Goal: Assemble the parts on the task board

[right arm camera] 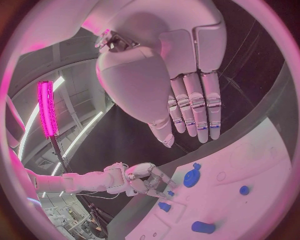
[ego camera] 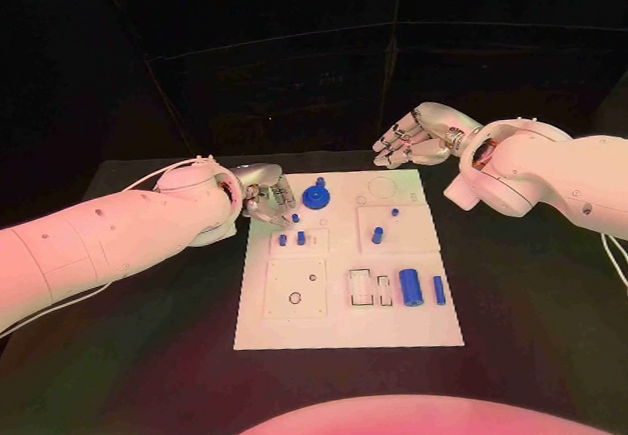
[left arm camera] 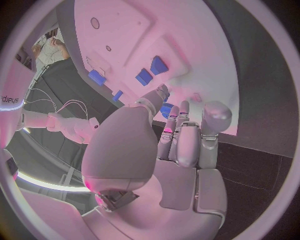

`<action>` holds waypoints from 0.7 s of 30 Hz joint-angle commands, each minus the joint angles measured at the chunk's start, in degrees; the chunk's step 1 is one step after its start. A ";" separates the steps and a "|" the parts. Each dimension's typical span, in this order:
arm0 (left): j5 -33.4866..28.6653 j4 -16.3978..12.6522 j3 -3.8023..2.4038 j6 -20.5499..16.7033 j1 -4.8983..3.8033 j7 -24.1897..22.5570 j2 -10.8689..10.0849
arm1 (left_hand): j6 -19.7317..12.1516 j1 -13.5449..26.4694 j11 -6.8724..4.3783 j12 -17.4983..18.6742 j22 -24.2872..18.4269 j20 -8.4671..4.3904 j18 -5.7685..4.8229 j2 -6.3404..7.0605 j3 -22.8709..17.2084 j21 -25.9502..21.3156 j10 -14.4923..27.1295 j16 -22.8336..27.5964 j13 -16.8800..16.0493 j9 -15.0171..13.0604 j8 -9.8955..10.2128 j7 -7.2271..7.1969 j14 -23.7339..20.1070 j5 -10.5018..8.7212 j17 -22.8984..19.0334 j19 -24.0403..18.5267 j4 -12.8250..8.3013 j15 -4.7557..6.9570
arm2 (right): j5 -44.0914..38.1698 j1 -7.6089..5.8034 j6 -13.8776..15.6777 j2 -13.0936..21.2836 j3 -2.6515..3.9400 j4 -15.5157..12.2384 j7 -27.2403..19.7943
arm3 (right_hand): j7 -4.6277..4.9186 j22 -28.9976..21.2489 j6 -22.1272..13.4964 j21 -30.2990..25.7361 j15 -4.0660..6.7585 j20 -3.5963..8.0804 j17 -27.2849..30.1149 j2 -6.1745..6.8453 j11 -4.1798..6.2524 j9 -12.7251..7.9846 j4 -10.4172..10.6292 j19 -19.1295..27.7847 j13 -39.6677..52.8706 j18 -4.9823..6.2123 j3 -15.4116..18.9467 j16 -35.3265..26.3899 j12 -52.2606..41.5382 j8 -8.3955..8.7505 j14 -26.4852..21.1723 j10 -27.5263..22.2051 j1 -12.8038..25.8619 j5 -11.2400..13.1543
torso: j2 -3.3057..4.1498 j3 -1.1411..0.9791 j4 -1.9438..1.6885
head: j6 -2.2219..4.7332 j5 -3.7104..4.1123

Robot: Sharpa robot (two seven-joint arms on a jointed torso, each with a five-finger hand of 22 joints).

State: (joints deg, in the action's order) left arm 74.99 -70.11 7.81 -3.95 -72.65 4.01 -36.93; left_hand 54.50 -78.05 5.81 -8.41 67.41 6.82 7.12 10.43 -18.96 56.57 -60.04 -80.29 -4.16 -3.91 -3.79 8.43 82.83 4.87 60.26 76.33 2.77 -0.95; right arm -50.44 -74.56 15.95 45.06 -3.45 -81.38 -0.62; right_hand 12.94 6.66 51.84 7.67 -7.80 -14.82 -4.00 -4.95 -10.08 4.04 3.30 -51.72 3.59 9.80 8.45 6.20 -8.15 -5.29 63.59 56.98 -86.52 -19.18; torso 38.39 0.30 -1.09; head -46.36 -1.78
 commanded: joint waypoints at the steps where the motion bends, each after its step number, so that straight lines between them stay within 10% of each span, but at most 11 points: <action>1: -4.70 -0.42 -0.09 -4.85 -0.10 -2.49 -1.27 | -0.52 0.38 0.20 0.12 -0.87 0.08 0.35 -0.14 1.47 -1.39 0.94 0.47 0.00 -0.12 -0.14 0.16 -0.28 -0.34 -0.88 -0.62 0.16 -0.16 | -5.44 -0.13 -0.51 0.43 0.03 0.35 0.37 | -0.44 0.54 1.43 1.35 1.14 1.17 -0.34 -0.15 0.79 0.06 -0.84 -2.40 -0.05 0.90 -0.23 0.93 -0.46 -0.40 3.27 1.79 -1.01 0.40 | -0.08 -0.02 -0.10 | 0.06 0.06; 15: -38.52 -4.14 -0.12 -14.23 -0.45 -20.38 -9.38 | 5.86 -2.44 -0.46 -3.95 -5.35 -0.16 1.60 -3.93 1.46 -8.59 -4.15 3.57 -1.10 -1.33 -3.77 0.83 -2.35 0.17 -7.25 -3.00 -0.21 0.31 | -30.50 0.54 -2.63 2.08 -0.04 0.90 4.40 | -3.41 9.15 7.98 16.53 7.60 8.93 -6.81 1.24 4.93 -0.18 -3.66 -16.17 0.09 0.48 -0.97 9.77 0.74 -0.44 22.91 12.28 -3.35 1.92 | 0.00 0.02 -0.03 | 0.86 1.70; 21: -57.85 -6.98 0.01 -13.02 -0.26 -29.17 -11.10 | 7.84 -2.68 -1.66 -5.93 -6.28 -0.87 1.83 -4.62 0.29 -10.20 -7.79 4.60 -1.88 -1.67 -5.03 -0.09 -2.99 0.04 -9.02 -3.56 -0.22 1.20 | -39.49 1.81 -4.30 2.35 -0.11 0.21 7.61 | -3.65 13.78 8.46 22.53 7.93 9.49 -11.19 1.78 5.22 -0.29 -3.33 -14.54 0.04 0.18 -0.24 16.07 2.87 0.64 22.62 12.67 -2.27 2.31 | 0.02 0.12 0.04 | 1.14 2.92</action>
State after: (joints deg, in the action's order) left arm 34.58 -76.40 7.82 -15.50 -72.96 -15.72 -47.85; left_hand 62.07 -80.79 4.18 -14.21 61.14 6.05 8.01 6.31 -18.38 46.61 -67.41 -75.94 -5.99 -5.51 -8.67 8.28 80.04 4.87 51.27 72.91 2.54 -0.01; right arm -80.06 -72.85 13.57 47.40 -3.56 -80.86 3.73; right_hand 9.22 20.21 59.97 29.93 0.02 -5.33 -14.99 -3.30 -4.83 3.81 -0.01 -66.63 3.67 9.80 7.95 22.03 -5.45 -4.78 83.94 70.01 -88.94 -17.19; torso 38.39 0.36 -1.12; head -45.31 0.69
